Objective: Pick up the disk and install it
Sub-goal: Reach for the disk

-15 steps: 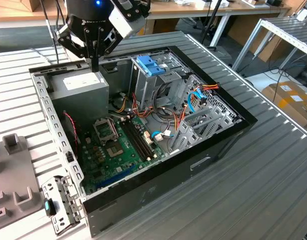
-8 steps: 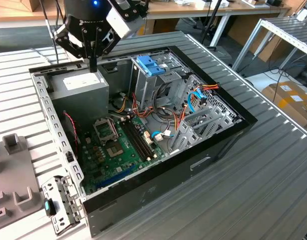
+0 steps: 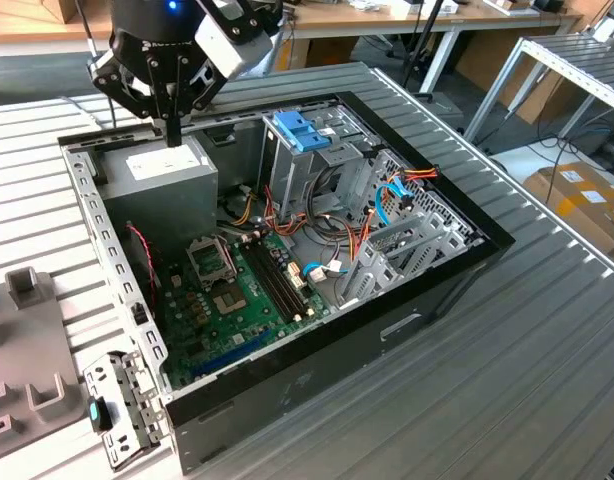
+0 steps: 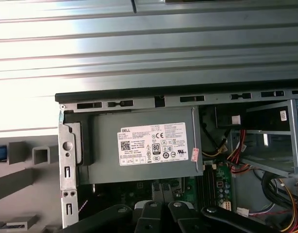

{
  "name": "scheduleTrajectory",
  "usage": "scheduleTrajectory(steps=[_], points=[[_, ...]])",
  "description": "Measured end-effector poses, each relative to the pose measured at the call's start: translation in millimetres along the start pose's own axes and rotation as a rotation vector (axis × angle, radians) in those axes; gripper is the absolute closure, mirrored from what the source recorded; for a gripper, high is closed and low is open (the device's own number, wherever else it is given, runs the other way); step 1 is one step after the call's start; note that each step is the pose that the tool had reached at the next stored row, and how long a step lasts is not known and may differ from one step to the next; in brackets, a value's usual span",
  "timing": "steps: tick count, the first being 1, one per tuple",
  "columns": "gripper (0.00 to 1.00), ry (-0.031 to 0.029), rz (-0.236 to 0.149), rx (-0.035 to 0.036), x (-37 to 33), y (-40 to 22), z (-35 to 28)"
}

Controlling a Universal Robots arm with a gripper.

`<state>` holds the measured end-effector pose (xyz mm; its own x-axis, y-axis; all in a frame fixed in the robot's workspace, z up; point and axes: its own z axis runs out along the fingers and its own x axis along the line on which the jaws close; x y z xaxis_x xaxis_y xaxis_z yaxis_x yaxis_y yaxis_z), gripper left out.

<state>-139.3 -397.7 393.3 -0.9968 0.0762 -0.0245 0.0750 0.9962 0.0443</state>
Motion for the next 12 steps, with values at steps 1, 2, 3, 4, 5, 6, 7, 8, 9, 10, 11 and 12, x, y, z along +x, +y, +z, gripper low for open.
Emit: scheduleTrajectory(steps=[1, 2, 3, 4, 5, 6, 7, 8, 9, 10, 11, 12], points=[[0.89, -0.0001, 0.0, 0.0, 0.7, 0.2, 0.0], [0.89, 0.0, 0.0, 0.0, 1.1, 0.3, 0.0], [0.89, 0.0, 0.0, 0.0001, 1.5, 0.4, 0.0], [0.89, 0.0, 0.0, 0.0, 1.9, 0.5, 0.0], [0.89, 0.0, 0.0, 0.0, 2.7, 0.8, 0.0], [0.89, 0.0, 0.0, 0.0, 3.7, 1.1, 0.0], [0.89, 0.0, 0.0, 0.0, 5.2, 1.5, -0.1], [0.89, 0.0, 0.0, -0.0001, 6.6, 1.7, 0.0], [0.89, 0.0, 0.0, -0.0001, 7.9, 1.8, -0.1], [0.89, 0.0, 0.0, -0.0001, 9.7, 2.0, -0.1], [0.89, 0.0, 0.0, -0.0001, 11.2, 2.1, -0.1], [0.89, 0.0, 0.0, 0.0, 13.1, 2.3, -0.2]])
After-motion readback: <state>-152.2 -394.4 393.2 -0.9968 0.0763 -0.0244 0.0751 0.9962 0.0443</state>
